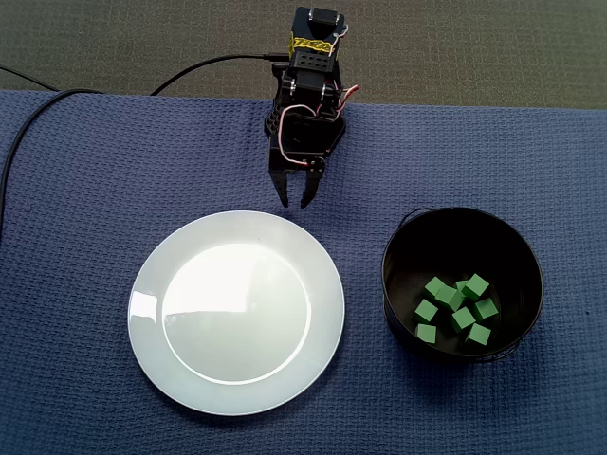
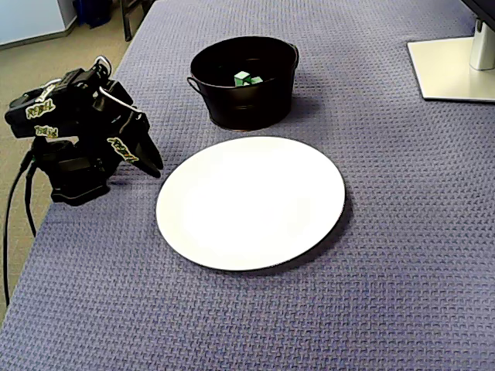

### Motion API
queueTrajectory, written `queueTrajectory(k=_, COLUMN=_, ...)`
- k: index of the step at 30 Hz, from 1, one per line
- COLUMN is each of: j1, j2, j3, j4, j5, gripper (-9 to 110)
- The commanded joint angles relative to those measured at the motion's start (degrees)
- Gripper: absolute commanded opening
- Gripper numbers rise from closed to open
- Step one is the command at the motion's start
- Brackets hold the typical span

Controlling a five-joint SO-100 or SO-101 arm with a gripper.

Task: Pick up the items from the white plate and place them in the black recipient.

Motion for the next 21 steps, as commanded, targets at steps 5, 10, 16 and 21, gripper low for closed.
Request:
queueTrajectory(k=5, j1=-9.1, j2=0.0, j3=0.3, j4=9.0, j5=8.3, gripper=0)
queueTrajectory(k=10, j1=-17.6, j2=0.0, j3=0.3, j4=9.8, j5=13.4, gripper=0)
queueTrajectory(k=16, j1=-16.2, j2=0.0, j3=0.3, j4=9.8, j5=15.2, gripper=3)
queueTrajectory(k=21, j1=-14.9, j2=0.0, j3=0.3, j4=9.8, j5=14.7, gripper=5)
